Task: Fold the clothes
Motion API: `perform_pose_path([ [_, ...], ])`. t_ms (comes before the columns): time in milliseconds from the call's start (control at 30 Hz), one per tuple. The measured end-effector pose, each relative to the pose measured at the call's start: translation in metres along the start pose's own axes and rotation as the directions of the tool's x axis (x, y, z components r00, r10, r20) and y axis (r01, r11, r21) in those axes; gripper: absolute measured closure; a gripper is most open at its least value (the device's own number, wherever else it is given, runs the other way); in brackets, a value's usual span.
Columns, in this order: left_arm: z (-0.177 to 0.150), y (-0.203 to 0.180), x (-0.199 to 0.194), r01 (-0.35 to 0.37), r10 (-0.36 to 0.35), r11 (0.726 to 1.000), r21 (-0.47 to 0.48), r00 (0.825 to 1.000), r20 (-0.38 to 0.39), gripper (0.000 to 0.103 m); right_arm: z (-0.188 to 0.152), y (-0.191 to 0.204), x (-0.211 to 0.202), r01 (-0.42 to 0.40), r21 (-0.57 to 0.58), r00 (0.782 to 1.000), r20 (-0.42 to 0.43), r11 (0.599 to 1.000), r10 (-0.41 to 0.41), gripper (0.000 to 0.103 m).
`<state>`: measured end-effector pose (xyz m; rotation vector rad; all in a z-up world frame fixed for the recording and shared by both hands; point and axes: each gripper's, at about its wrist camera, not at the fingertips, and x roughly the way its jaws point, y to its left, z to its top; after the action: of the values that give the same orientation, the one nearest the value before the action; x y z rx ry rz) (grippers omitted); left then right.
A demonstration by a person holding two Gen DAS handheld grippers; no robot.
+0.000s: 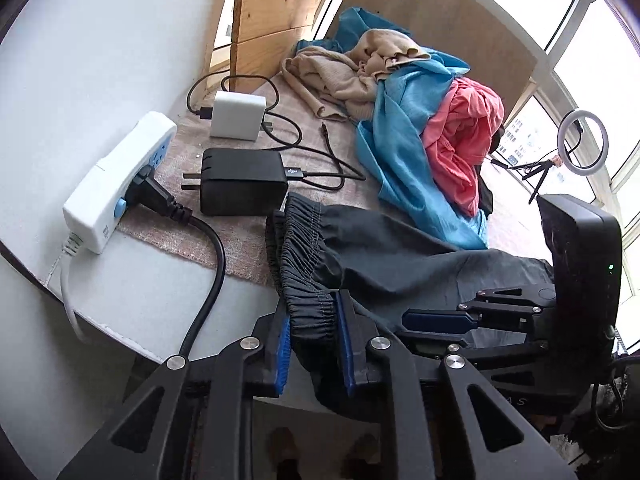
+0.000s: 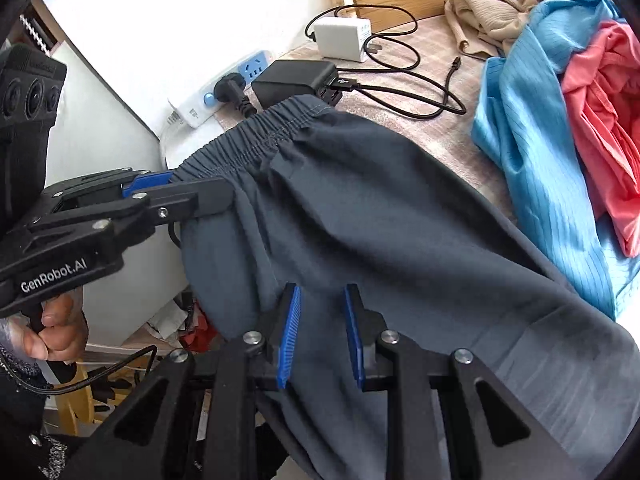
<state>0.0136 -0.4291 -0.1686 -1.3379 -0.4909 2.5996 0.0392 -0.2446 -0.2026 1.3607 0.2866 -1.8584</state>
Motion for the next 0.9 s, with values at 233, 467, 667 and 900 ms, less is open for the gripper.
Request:
perform_pose_path([
  [233,-0.010,0.019,0.013,-0.051,0.050,0.999,-0.010,0.996,-0.079,0.079,0.002,-0.018,-0.026,-0.008,0.077,0.999,0.045,0.997,0.004,0.081],
  [467,-0.025,0.037,-0.031,-0.126,0.126,0.991,-0.046,0.992,-0.003,0.077,0.020,0.046,-0.014,-0.050,-0.129,0.997,0.044,0.990,0.056,0.074],
  [667,-0.057,0.055,-0.047,-0.148,0.147,0.985,-0.086,0.989,-0.016,0.077,0.028,0.087,0.034,0.051,-0.243,0.999,-0.002,0.969,-0.053,0.065],
  [900,-0.082,0.072,-0.055,-0.138,0.138,0.980,-0.146,0.990,-0.011,0.077,0.036,0.111,0.064,0.165,-0.318,0.983,-0.028,0.933,-0.183,0.043],
])
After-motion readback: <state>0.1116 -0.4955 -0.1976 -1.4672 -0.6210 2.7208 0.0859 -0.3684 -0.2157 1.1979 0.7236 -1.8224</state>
